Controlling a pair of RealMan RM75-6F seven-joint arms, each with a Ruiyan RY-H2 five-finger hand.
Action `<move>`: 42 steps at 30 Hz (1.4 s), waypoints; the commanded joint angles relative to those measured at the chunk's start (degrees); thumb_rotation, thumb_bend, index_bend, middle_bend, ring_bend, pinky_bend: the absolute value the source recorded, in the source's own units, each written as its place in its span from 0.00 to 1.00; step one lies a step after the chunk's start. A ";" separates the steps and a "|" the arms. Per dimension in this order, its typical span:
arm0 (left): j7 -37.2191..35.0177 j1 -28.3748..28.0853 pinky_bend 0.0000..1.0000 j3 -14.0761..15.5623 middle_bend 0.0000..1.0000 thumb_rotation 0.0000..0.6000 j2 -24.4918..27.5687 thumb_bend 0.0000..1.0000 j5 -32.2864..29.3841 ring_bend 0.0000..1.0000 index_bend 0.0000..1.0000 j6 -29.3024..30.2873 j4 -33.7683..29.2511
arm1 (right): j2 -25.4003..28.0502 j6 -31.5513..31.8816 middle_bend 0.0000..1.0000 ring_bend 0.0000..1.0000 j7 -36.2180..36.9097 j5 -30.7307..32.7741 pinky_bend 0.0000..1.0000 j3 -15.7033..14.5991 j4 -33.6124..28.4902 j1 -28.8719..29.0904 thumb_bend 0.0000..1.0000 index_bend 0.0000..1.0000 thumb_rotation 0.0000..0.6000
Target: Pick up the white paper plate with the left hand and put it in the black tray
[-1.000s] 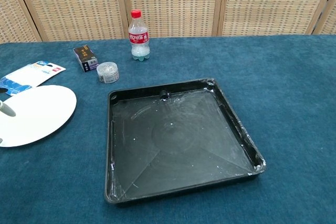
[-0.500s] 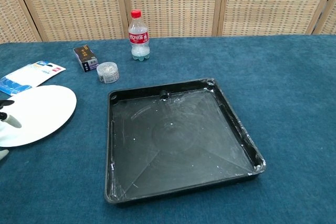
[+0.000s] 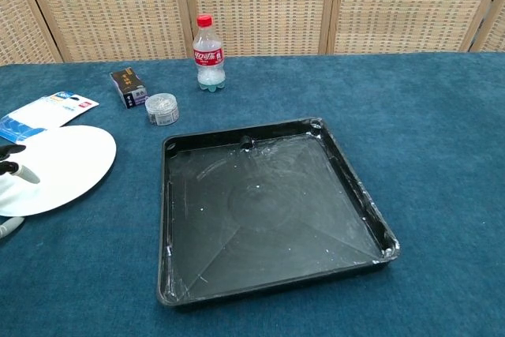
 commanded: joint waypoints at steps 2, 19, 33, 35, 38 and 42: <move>-1.30 -0.29 0.00 -0.40 0.00 1.00 -0.40 0.39 -0.12 0.00 0.37 0.24 0.54 | 0.02 -0.08 0.00 0.00 0.05 0.01 0.00 -0.05 -0.04 0.02 0.00 0.00 1.00; -10.57 -1.92 0.00 -4.87 0.00 1.00 0.96 0.47 0.61 0.00 0.67 8.19 -1.58 | 0.10 0.02 0.00 0.00 0.94 -0.42 0.00 -0.26 0.00 0.01 0.00 0.00 1.00; -6.16 -4.24 0.00 -9.82 0.00 1.00 11.04 0.47 4.15 0.00 0.74 17.38 -20.11 | -0.01 0.21 0.00 0.00 0.67 -0.68 0.00 -0.36 -0.11 -0.03 0.00 0.00 1.00; -4.34 -4.74 0.00 -10.14 0.00 1.00 12.04 0.47 5.08 0.00 0.75 18.10 -23.15 | -0.06 0.20 0.00 0.00 0.53 -0.64 0.00 -0.35 -0.14 -0.03 0.00 0.00 1.00; -1.93 -5.78 0.00 -10.41 0.00 1.00 12.87 0.47 6.85 0.00 0.75 18.87 -27.63 | -0.10 0.23 0.00 0.00 0.40 -0.51 0.00 -0.28 -0.16 -0.03 0.00 0.00 1.00; 1.76 -8.26 0.00 -9.38 0.00 1.00 12.72 0.47 10.54 0.00 0.75 17.98 -32.72 | -0.17 0.14 0.00 0.00 0.24 -0.39 0.00 -0.22 -0.17 0.02 0.00 0.00 1.00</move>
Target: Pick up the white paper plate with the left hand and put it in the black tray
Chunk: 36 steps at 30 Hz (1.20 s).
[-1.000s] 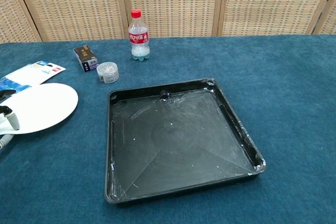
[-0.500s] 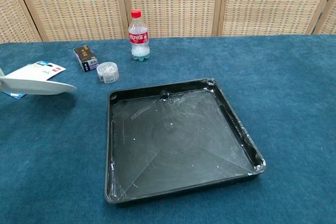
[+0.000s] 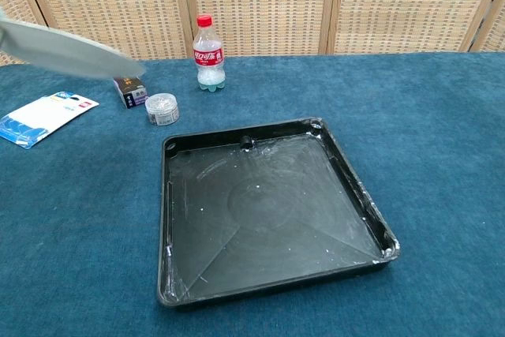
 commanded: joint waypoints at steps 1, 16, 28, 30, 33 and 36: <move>3.75 -2.99 0.00 0.94 0.00 1.00 0.29 0.47 4.16 0.00 0.75 -0.79 -4.78 | -0.05 -0.09 0.00 0.00 -0.13 0.03 0.00 0.00 0.00 0.04 0.00 0.00 1.00; 7.78 -12.22 0.00 5.78 0.00 1.00 -9.89 0.47 6.75 0.00 0.76 -14.26 -4.94 | -0.87 -1.14 0.00 0.00 -2.29 0.83 0.00 0.08 0.06 0.46 0.00 0.00 1.00; 8.07 -15.63 0.00 7.35 0.00 1.00 -14.69 0.48 5.97 0.00 0.76 -19.47 0.99 | -1.30 -1.87 0.00 0.00 -3.33 1.53 0.00 0.19 0.15 0.73 0.00 0.00 1.00; 8.77 -16.27 0.00 7.44 0.00 1.00 -15.36 0.47 5.76 0.00 0.76 -20.48 2.59 | -1.35 -1.99 0.00 0.00 -3.49 1.56 0.00 0.14 0.10 0.75 0.00 0.00 1.00; 9.55 -17.22 0.00 7.48 0.00 1.00 -16.11 0.43 5.80 0.00 0.72 -21.44 4.74 | -1.43 -2.02 0.00 0.00 -3.70 1.62 0.00 0.16 0.07 0.77 0.00 0.00 1.00; 10.49 -18.24 0.00 7.75 0.00 1.00 -16.56 0.25 6.22 0.00 0.48 -22.44 6.62 | -1.47 -2.13 0.00 0.00 -3.79 1.74 0.00 0.17 0.01 0.80 0.00 0.00 1.00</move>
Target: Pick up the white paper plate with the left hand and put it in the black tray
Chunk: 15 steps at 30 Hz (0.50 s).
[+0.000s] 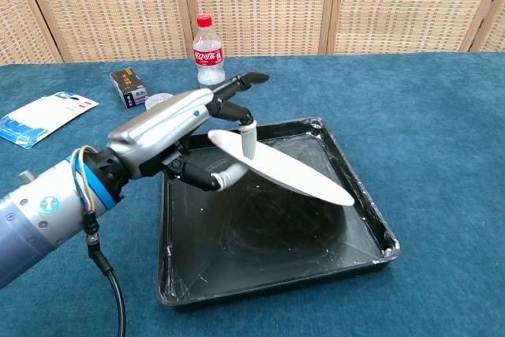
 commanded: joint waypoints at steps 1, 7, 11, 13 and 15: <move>1.78 -1.52 0.00 0.38 0.00 1.00 -0.73 0.15 0.45 0.00 0.31 -1.65 2.42 | -0.02 -0.10 0.00 0.00 -0.07 0.11 0.00 0.02 -0.03 0.03 0.00 0.00 1.00; 5.39 -3.47 0.00 0.45 0.00 1.00 0.63 0.00 -1.64 0.00 0.00 -7.01 1.10 | -0.02 -0.38 0.00 0.00 -0.12 0.36 0.00 0.03 -0.06 0.11 0.00 0.00 1.00; 9.57 -3.46 0.00 1.21 0.00 1.00 7.18 0.00 -3.56 0.00 0.00 -10.23 -5.99 | 0.19 -0.36 0.00 0.00 0.32 0.48 0.00 0.08 -0.09 0.07 0.00 0.00 1.00; 12.40 -3.38 0.00 1.51 0.00 1.00 10.37 0.00 -4.73 0.00 0.00 -11.78 -9.14 | 0.24 -0.32 0.00 0.00 0.39 0.43 0.00 0.06 -0.12 0.05 0.00 0.00 1.00; 15.24 -3.31 0.00 1.74 0.00 1.00 13.72 0.00 -6.24 0.00 0.00 -13.47 -12.56 | 0.27 -0.29 0.00 0.00 0.37 0.35 0.00 0.02 -0.18 0.03 0.00 0.00 1.00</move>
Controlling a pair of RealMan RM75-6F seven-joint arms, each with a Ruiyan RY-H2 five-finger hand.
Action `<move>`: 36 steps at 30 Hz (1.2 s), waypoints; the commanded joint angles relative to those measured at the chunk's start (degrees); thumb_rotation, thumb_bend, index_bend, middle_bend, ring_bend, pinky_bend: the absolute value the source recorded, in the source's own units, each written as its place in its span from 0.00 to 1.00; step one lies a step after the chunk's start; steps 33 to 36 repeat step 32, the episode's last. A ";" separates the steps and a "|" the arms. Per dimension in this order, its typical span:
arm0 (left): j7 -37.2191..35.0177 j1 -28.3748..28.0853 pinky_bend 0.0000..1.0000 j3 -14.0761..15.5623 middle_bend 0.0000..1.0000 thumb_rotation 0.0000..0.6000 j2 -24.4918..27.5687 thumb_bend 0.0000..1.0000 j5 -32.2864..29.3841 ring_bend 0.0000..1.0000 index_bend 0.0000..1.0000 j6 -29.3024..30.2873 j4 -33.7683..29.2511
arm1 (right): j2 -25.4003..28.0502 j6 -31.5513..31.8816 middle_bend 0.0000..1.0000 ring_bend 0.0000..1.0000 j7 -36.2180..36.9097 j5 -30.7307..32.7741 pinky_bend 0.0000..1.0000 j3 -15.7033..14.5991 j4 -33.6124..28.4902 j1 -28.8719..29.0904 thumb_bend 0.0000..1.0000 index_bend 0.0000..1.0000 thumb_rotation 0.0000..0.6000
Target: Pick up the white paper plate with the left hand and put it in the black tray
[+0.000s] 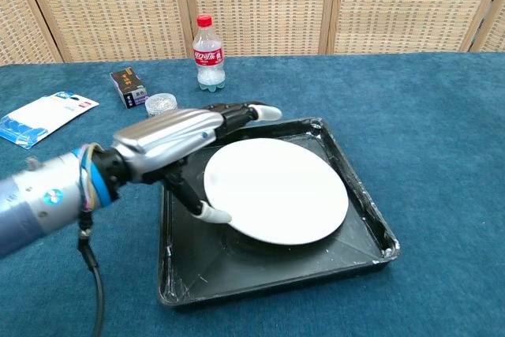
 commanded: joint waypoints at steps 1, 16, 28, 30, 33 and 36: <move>6.28 -0.04 0.00 0.74 0.00 1.00 7.18 0.00 -3.35 0.00 0.00 -4.01 -7.18 | 0.02 0.04 0.00 0.00 -0.01 -0.12 0.00 -0.06 -0.06 -0.03 0.00 0.00 1.00; 9.62 9.47 0.00 0.74 0.00 1.00 29.92 0.00 -12.92 0.00 0.00 5.67 -23.95 | 0.11 0.55 0.00 0.00 -0.53 -0.97 0.00 -0.36 -0.69 -0.22 0.00 0.00 1.00; 10.92 26.62 0.00 3.11 0.00 1.00 35.34 0.00 -22.40 0.00 0.00 24.06 -26.26 | 0.72 1.53 0.00 0.00 1.18 -1.20 0.00 -0.24 -0.36 -0.65 0.00 0.00 1.00; 9.79 27.75 0.00 3.97 0.00 1.00 35.80 0.00 -20.96 0.00 0.00 24.66 -25.09 | 0.75 1.62 0.00 0.00 1.27 -1.36 0.00 -0.29 -0.35 -0.68 0.00 0.00 1.00; 9.09 28.42 0.00 4.52 0.00 1.00 35.96 0.00 -19.55 0.00 0.00 24.96 -24.18 | 0.76 1.67 0.00 0.00 1.22 -1.49 0.00 -0.35 -0.42 -0.71 0.00 0.00 1.00; 9.09 28.42 0.00 4.52 0.00 1.00 35.96 0.00 -19.55 0.00 0.00 24.96 -24.18 | 0.76 1.67 0.00 0.00 1.22 -1.49 0.00 -0.35 -0.42 -0.71 0.00 0.00 1.00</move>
